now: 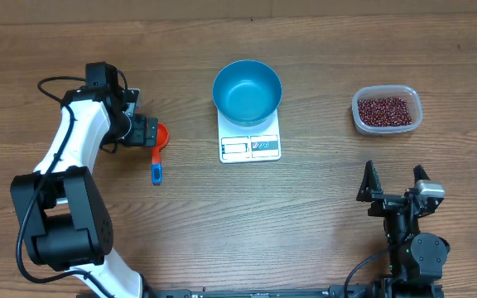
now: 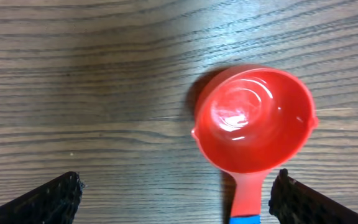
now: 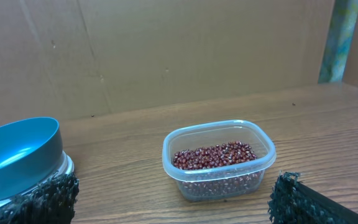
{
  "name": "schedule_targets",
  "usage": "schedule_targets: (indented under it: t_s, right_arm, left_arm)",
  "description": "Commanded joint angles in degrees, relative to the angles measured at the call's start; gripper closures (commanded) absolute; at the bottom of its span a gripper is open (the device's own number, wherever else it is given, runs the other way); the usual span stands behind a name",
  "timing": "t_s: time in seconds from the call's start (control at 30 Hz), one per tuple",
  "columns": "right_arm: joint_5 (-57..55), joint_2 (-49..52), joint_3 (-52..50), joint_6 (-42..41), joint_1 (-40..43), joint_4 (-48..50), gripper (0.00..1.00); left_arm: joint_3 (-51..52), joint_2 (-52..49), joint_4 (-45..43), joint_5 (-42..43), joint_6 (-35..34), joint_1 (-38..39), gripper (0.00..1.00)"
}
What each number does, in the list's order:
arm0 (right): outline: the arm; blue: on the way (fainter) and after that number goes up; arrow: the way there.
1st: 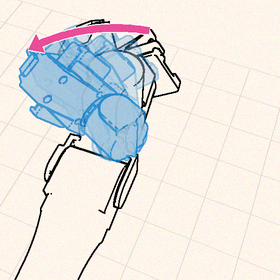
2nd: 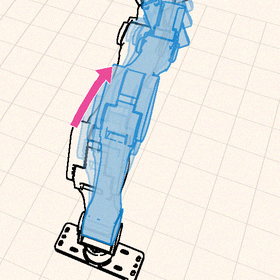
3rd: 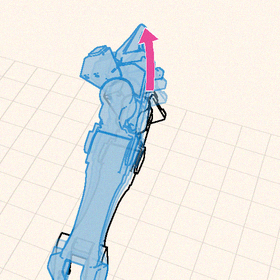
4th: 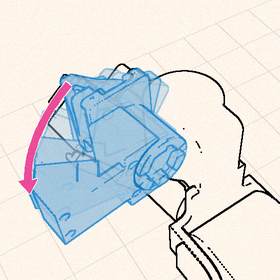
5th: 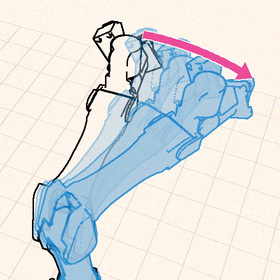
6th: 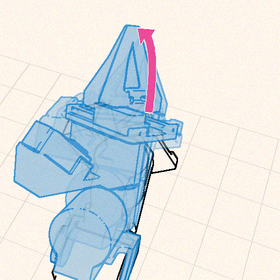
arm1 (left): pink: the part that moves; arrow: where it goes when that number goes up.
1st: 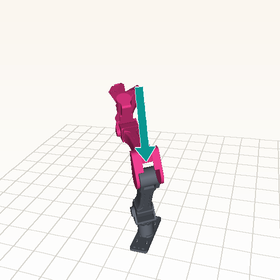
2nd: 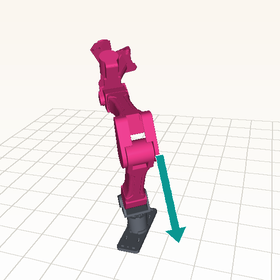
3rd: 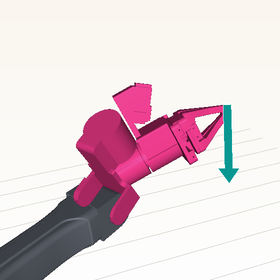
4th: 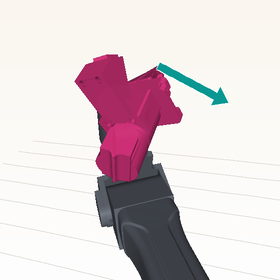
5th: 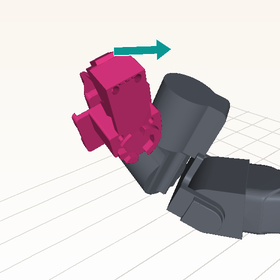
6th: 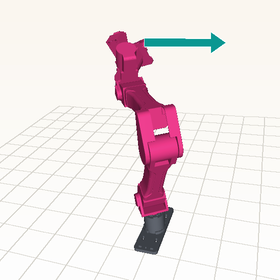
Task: Scoop item into bowl and weigh 150g on scale
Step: 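Lower the left gripper and grasp the red scoop's rim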
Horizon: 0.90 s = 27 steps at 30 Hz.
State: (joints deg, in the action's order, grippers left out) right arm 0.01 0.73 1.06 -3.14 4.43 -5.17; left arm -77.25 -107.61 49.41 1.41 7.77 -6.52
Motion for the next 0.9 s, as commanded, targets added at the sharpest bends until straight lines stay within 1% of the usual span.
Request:
schedule_targets:
  t_s: [0.0,0.23,0.5,0.87]
  right_arm:
    - [0.0,-0.1,-0.6,0.2,-0.1,0.3,0.00]
    - [0.0,-0.1,-0.6,0.2,-0.1,0.3,0.00]
    - [0.0,-0.1,-0.6,0.2,-0.1,0.3,0.00]
    - [0.0,-0.1,-0.6,0.2,-0.1,0.3,0.00]
  left_arm:
    - [0.3,-0.8,-1.4,-1.5,0.7,-0.2,0.01]
    - [0.3,-2.4,-2.2,-1.4,0.3,-0.2,0.00]
    - [0.3,-8.2,-2.9,-1.4,0.3,-0.2,0.01]
    - [0.3,-8.7,-4.5,-0.5,0.3,-0.1,0.00]
